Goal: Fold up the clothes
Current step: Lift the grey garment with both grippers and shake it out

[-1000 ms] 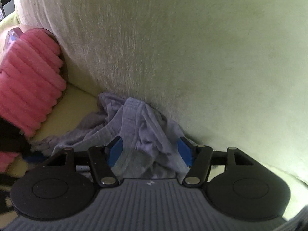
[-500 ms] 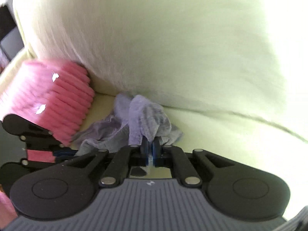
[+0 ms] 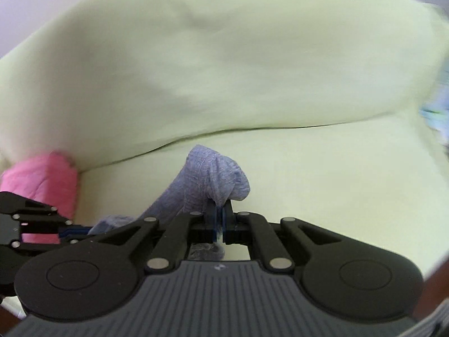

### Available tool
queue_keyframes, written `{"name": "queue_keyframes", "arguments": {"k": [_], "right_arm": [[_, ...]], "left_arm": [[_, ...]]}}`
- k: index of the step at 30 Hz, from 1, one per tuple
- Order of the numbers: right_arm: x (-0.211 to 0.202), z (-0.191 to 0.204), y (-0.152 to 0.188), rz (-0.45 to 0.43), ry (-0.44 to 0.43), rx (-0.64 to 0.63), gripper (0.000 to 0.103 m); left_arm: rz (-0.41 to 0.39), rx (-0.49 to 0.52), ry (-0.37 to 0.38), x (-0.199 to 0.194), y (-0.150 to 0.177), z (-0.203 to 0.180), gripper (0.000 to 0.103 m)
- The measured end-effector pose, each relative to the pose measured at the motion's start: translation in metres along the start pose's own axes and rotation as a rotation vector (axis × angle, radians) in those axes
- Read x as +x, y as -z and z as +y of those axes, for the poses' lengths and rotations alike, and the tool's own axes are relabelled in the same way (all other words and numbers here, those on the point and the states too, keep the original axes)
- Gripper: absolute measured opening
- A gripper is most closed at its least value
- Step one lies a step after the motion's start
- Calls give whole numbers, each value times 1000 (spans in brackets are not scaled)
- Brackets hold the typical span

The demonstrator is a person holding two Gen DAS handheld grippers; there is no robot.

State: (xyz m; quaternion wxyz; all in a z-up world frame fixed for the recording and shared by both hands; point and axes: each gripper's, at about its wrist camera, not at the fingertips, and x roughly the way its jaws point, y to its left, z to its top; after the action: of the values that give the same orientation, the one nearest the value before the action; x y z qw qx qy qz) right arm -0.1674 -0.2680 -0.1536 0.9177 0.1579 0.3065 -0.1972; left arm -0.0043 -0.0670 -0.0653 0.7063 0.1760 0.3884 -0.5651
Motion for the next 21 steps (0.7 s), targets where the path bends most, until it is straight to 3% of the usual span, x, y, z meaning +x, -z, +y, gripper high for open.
{"name": "queue_keyframes", "arguments": {"k": [6,9,11,14,16,17,21], "right_arm": [[-99,-98,23,-122,140,63,2],[-110,-129,21,-153,158,78,2],[-68,-134,-4,-147,130,83,2],[-50,-194,-15,-135,62,73,2],[-30,-224,-22,-112,-2,44,2],[-18,-252,-21,-72,-53,3,2],[-26,-314,-21,-12,-142,-58,2]], "left_arm": [[-40,53,106,18,-48,-78,0],[-67,94,130,42,-84,-121,0],[-72,96,115,59,-105,-135,0],[-74,77,76,83,-139,-151,0],[-66,32,7,108,-149,-177,0],[-61,13,-1,95,-151,-161,0],[0,-123,-39,111,-161,-192,0]]}}
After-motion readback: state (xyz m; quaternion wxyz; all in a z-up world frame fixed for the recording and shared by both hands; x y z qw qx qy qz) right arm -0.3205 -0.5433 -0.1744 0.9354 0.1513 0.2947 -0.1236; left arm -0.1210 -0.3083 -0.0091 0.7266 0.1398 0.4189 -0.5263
